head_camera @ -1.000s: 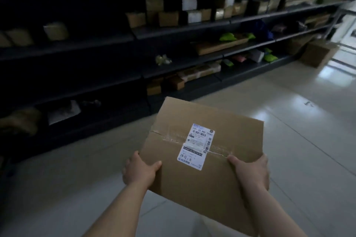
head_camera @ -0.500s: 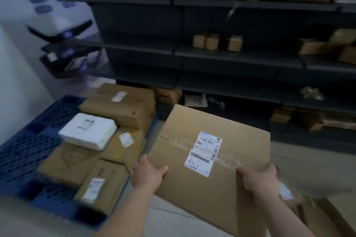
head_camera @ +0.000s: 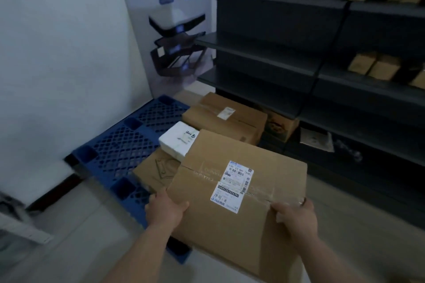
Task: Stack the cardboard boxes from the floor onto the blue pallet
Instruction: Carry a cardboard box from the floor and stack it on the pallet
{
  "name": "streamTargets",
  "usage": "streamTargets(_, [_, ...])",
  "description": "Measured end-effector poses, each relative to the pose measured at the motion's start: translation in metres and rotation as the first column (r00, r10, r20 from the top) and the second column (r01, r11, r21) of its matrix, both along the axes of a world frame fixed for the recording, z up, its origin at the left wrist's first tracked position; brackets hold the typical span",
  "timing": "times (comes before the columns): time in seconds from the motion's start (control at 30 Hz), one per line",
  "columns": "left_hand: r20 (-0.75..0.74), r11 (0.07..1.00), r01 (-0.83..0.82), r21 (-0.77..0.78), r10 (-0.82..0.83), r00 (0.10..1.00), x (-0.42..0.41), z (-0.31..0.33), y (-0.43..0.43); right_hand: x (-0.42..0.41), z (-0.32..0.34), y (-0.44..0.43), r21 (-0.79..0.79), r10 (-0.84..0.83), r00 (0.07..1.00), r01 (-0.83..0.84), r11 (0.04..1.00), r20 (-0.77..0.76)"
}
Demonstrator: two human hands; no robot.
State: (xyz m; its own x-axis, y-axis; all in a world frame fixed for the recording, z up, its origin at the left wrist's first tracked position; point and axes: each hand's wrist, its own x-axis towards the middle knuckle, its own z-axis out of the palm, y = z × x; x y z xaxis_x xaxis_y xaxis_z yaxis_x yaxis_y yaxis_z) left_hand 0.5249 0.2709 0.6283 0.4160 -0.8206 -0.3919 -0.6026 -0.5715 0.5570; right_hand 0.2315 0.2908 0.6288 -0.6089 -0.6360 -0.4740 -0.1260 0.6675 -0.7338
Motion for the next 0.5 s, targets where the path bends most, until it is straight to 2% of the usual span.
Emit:
streamTargets(0.3, [0.012, 0.986, -0.158, 0.043, 0.158, 0.987, 0.073, -0.013, -0.055, 0.067, -0.025, -0.097, -0.025, 0.174, 0.982, -0.172, 0.985, 0.076])
streamTargets(0.5, [0.041, 0.967, -0.242, 0.083, 0.239, 0.97, 0.114, -0.028, -0.076, 0.112, -0.038, -0.138, 0.017, 0.252, 0.963, -0.255, 0.967, 0.099])
